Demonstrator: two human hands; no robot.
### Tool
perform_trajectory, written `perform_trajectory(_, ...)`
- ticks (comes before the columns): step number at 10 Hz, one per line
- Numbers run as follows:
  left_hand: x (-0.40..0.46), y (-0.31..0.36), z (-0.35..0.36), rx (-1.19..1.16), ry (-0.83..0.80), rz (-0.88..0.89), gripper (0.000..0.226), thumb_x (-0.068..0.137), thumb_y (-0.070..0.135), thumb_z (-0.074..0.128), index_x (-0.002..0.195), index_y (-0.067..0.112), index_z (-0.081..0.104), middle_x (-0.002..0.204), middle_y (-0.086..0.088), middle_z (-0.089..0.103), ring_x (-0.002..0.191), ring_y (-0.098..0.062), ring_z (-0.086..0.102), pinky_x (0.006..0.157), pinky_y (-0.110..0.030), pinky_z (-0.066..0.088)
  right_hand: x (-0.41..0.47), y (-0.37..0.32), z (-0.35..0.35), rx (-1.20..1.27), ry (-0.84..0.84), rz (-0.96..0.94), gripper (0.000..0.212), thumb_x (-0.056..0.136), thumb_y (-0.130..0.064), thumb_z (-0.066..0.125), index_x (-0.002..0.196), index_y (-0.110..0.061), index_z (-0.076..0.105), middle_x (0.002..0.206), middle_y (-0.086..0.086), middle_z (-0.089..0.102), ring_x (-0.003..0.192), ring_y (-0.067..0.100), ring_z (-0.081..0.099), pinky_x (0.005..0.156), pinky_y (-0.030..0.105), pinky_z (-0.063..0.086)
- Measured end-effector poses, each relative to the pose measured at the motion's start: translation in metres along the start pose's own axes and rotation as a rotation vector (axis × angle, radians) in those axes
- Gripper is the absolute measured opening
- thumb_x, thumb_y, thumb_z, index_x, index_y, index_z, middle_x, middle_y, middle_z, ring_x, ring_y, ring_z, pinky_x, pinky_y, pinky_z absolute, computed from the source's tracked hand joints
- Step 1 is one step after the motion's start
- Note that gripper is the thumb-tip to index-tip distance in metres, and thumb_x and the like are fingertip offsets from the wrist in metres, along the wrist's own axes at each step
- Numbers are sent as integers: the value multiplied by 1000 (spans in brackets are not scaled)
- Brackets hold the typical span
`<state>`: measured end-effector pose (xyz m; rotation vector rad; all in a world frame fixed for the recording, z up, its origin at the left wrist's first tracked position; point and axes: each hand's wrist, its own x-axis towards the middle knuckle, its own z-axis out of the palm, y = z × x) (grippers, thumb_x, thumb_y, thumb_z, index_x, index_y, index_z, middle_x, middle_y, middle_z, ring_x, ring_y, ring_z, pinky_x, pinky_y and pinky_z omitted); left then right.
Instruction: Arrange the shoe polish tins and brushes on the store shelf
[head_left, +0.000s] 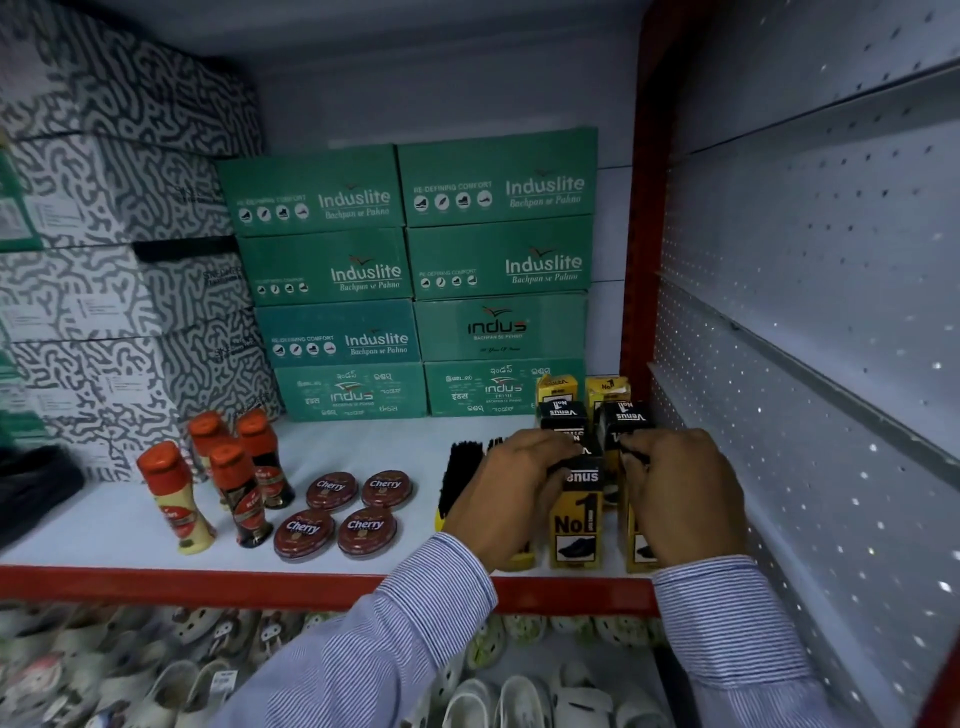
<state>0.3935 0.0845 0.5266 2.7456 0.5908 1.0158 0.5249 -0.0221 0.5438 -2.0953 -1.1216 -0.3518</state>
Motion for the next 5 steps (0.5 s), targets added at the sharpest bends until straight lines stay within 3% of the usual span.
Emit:
perform_trajectory(4, -2, -3, -5, -10, -32, 8, 36, 97, 14, 60, 132, 17, 63, 137, -1, 64, 129, -16, 55, 112, -30, 43, -5, -6, -1, 2, 29, -1, 23, 86, -18, 67, 109, -21, 72, 102, 16, 69, 91, 31, 63, 83, 34, 51)
perform_trajectory(5, -6, -3, -9, -9, -30, -9, 41, 97, 20, 59, 138, 20, 57, 147, 2, 55, 139, -14, 47, 117, -33, 39, -7, -9, -1, -12, 77, -50, 31, 84, -14, 69, 114, -18, 69, 112, 11, 70, 111, 32, 58, 95, 42, 48)
